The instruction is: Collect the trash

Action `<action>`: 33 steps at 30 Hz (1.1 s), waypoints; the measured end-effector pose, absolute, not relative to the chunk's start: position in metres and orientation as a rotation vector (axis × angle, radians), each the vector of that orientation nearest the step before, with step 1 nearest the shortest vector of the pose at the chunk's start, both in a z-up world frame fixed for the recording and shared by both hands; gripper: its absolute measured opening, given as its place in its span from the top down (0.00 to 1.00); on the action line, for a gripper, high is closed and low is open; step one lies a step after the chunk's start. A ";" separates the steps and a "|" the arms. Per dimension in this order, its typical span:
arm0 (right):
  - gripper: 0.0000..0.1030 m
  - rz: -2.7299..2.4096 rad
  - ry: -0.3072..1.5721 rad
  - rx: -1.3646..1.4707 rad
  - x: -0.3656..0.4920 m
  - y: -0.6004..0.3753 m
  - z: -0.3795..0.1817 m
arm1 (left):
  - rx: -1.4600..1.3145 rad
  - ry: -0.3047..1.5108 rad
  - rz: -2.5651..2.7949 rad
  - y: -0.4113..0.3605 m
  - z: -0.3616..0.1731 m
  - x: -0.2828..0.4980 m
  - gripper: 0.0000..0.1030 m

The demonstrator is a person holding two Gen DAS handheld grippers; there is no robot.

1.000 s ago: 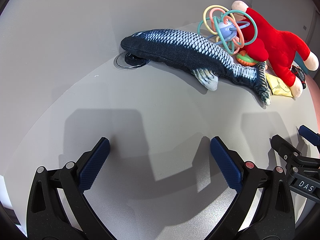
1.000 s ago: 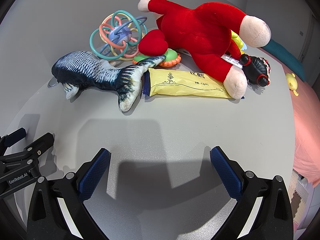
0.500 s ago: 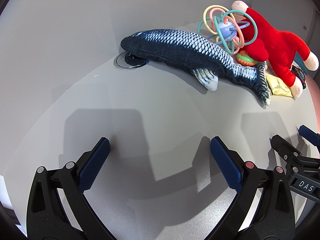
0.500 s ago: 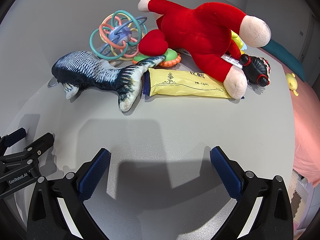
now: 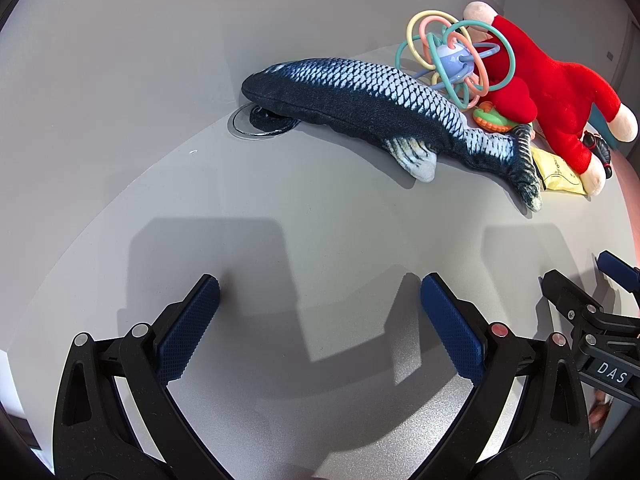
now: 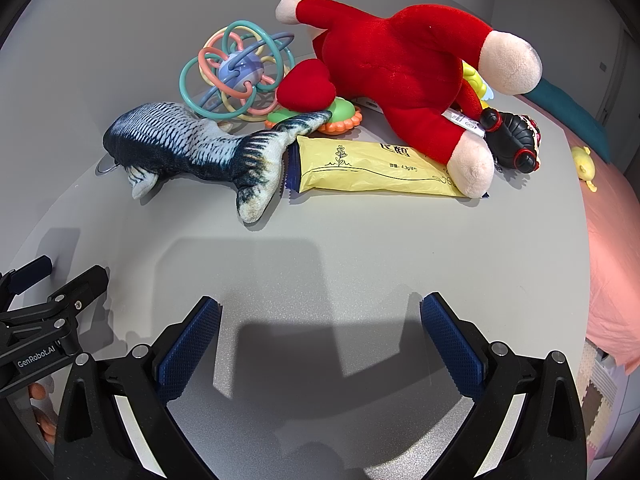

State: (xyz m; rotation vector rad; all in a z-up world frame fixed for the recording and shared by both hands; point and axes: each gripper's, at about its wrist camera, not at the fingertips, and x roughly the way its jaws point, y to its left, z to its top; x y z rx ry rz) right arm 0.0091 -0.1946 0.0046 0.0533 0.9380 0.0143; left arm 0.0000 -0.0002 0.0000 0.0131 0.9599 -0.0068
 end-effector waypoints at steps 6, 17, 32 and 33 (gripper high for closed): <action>0.02 0.014 0.938 0.053 0.009 -0.195 0.005 | 0.013 0.960 -0.007 0.000 0.000 0.000 0.06; 0.02 0.013 0.938 0.054 0.009 -0.195 0.005 | 0.012 0.960 -0.005 0.000 0.000 0.000 0.06; 0.02 0.160 0.969 0.014 0.005 -0.208 0.007 | -0.007 0.959 0.005 0.002 0.010 -0.011 0.06; 0.02 0.178 0.976 0.030 0.006 -0.214 0.009 | -0.011 0.952 0.001 0.000 0.010 -0.011 0.06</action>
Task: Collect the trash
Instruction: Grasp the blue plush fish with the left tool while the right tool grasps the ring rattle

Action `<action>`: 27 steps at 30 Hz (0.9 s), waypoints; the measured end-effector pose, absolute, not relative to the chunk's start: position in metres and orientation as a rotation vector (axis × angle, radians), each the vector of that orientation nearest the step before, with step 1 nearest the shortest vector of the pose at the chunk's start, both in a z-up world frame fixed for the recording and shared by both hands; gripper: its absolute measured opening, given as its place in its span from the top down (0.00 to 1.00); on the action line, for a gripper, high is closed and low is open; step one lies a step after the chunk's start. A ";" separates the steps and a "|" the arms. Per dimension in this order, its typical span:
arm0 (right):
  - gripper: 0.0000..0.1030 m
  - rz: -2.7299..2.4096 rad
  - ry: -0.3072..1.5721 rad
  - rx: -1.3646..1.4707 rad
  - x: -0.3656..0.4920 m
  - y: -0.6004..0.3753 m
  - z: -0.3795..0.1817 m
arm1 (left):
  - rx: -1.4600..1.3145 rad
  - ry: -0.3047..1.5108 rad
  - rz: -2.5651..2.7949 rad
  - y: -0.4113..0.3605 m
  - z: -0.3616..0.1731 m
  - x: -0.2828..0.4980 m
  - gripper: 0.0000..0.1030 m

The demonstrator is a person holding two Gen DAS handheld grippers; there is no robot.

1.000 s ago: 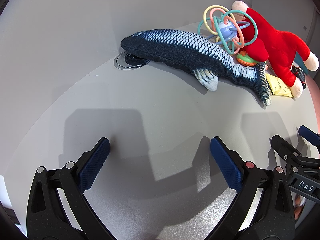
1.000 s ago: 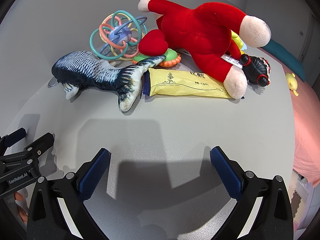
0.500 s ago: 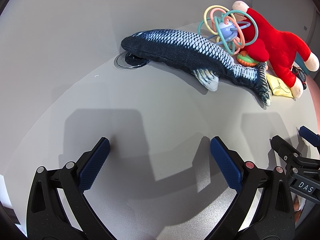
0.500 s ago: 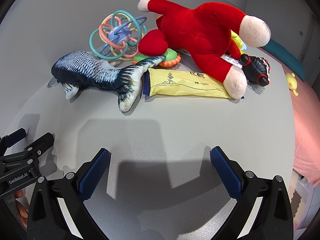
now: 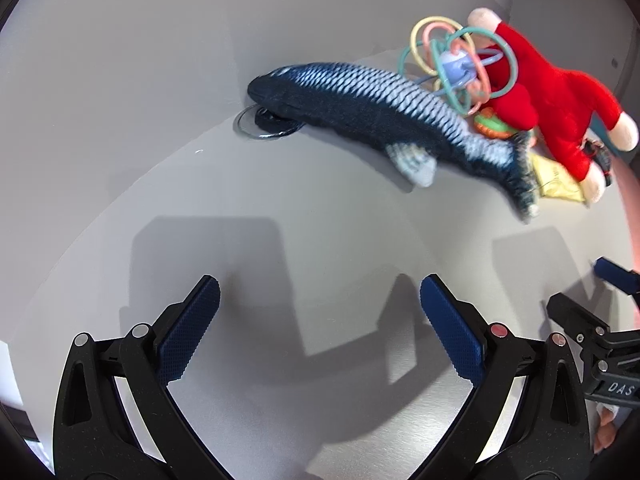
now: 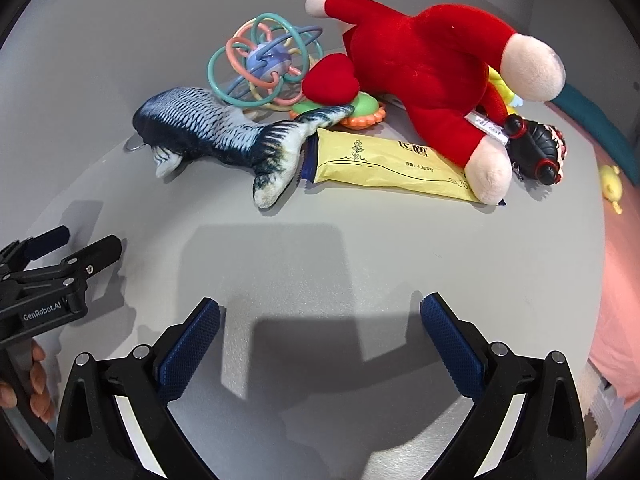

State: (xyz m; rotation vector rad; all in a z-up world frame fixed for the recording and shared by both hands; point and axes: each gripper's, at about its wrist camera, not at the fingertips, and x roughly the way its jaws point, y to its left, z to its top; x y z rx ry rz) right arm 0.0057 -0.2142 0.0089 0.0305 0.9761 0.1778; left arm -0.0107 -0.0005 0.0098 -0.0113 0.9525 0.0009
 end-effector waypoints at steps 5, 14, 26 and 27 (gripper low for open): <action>0.02 0.232 0.960 0.054 0.010 -0.238 0.030 | -0.018 0.920 0.017 -0.008 0.031 -0.006 0.06; 0.30 0.395 0.932 0.144 0.039 -0.248 0.084 | -0.134 0.951 0.078 -0.004 0.049 0.030 0.06; 0.43 0.396 0.943 0.186 0.143 -0.223 0.114 | -0.290 0.980 0.155 0.002 0.061 0.082 0.06; 0.46 0.398 0.960 0.194 0.151 -0.222 0.112 | -0.291 0.984 0.170 0.003 0.059 0.088 0.06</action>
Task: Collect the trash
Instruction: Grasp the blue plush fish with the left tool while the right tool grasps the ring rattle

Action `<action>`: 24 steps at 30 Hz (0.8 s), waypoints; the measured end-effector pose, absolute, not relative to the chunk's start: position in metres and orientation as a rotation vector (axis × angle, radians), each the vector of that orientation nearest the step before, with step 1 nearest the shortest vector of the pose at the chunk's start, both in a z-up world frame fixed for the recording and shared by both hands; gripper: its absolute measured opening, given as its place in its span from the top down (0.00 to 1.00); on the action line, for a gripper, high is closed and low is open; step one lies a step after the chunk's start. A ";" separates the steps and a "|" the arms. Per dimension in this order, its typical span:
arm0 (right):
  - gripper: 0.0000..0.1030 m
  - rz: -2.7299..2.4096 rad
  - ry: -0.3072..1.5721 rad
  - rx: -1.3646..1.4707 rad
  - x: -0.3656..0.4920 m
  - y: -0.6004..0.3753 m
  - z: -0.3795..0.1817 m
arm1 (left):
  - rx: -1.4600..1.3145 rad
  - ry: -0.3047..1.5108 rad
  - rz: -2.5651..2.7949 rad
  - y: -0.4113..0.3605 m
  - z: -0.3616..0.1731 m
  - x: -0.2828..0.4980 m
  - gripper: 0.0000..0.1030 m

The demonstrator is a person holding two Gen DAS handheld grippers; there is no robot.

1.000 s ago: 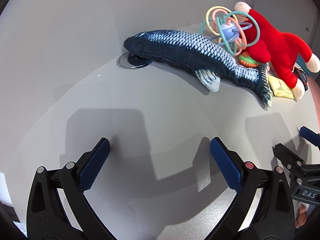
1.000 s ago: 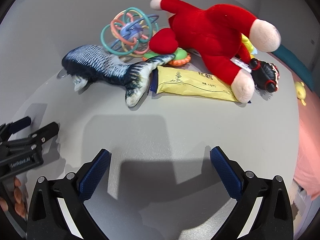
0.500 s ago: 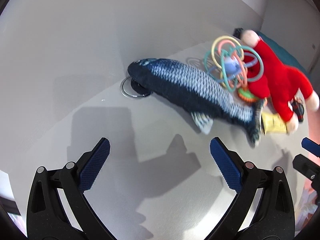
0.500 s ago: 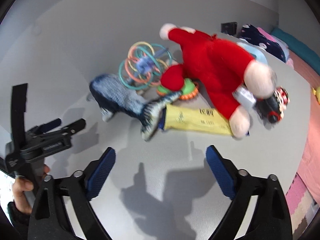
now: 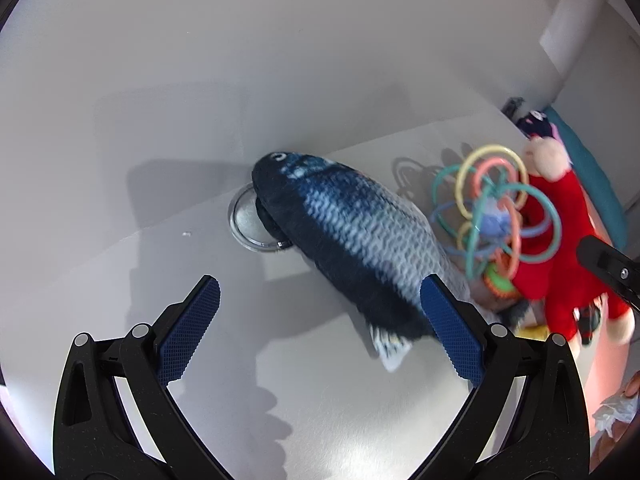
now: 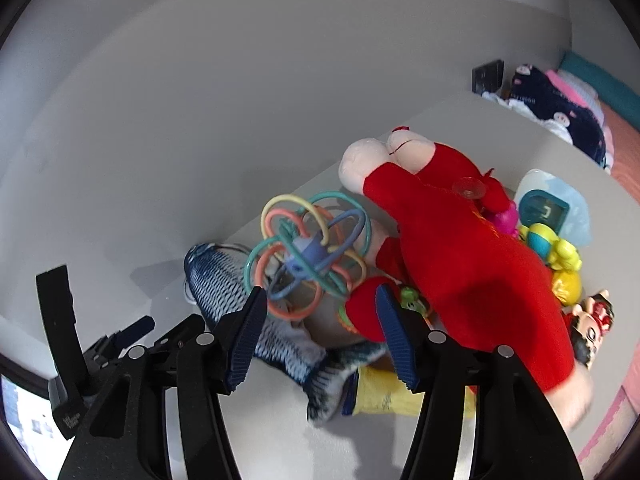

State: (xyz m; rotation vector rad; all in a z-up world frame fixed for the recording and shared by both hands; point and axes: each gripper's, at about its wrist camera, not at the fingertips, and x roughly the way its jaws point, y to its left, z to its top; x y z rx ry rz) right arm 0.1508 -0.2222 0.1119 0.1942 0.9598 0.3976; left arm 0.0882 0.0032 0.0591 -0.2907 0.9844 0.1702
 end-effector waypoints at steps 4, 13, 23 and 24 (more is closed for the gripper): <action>0.49 0.397 1.022 0.192 0.176 -0.216 0.098 | -0.331 1.006 0.236 0.008 0.056 0.106 0.06; 0.75 0.419 1.067 0.216 0.207 -0.205 0.082 | -0.373 1.082 0.335 0.004 0.039 0.149 0.06; 0.86 0.476 0.983 0.246 0.194 -0.203 0.103 | -0.527 1.049 0.223 0.004 0.024 0.156 0.55; 0.86 0.485 0.980 0.247 0.191 -0.203 0.106 | -0.537 1.028 0.194 0.006 0.026 0.153 0.61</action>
